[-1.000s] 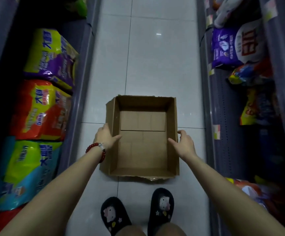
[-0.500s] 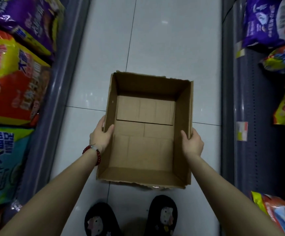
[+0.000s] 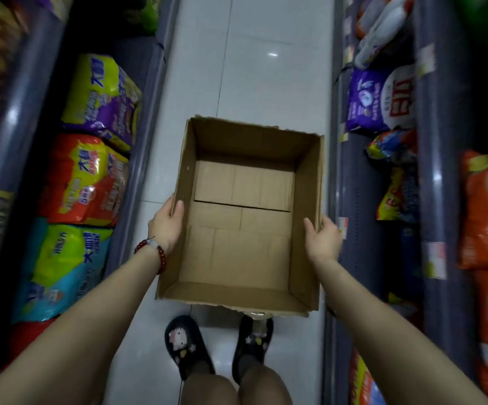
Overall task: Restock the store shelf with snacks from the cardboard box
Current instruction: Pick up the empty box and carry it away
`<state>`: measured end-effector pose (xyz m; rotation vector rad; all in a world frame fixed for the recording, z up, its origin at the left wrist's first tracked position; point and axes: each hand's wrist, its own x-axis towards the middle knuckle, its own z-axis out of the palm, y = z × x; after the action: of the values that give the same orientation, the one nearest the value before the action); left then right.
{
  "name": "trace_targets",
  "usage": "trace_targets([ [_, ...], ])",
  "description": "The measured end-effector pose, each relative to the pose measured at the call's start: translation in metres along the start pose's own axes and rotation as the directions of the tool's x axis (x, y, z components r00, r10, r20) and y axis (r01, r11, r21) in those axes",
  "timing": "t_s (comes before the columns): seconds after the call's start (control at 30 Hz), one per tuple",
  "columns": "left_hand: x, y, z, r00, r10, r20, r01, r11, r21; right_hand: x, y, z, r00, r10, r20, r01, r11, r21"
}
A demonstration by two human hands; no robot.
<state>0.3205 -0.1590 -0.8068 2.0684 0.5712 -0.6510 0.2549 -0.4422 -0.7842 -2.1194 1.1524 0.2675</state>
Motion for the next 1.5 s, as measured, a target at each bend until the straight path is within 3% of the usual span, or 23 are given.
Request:
trace_targets([
  [0.27, -0.133, 0.166, -0.098, 0.992, 0.118, -0.038, -0.115, 0.991, 0.064, -0.089, -0.098, -0.164, 0.998, -0.010, -0.060, 0.014, 0.998, 0.061],
  [0.6, -0.235, 0.275, -0.166, 0.965, 0.259, -0.036, -0.251, 0.956, 0.152, -0.168, -0.159, -0.294, 0.983, -0.086, -0.162, 0.105, 0.988, 0.111],
  [0.83, -0.234, 0.311, -0.173, 0.928, 0.350, 0.128, -0.368, 0.915, 0.167, -0.203, -0.169, -0.322, 0.960, 0.017, -0.280, 0.018, 0.992, 0.122],
  [1.2, -0.239, 0.345, -0.166, 0.768, 0.347, 0.538, -0.508, 0.842, 0.182, -0.290, -0.127, -0.314, 0.854, 0.323, -0.409, -0.215, 0.933, 0.289],
  [1.5, -0.291, 0.332, -0.129, 0.630, 0.379, 0.678, -0.656, 0.727, 0.203, -0.370, -0.064, -0.307, 0.747, 0.525, -0.408, -0.354, 0.834, 0.424],
])
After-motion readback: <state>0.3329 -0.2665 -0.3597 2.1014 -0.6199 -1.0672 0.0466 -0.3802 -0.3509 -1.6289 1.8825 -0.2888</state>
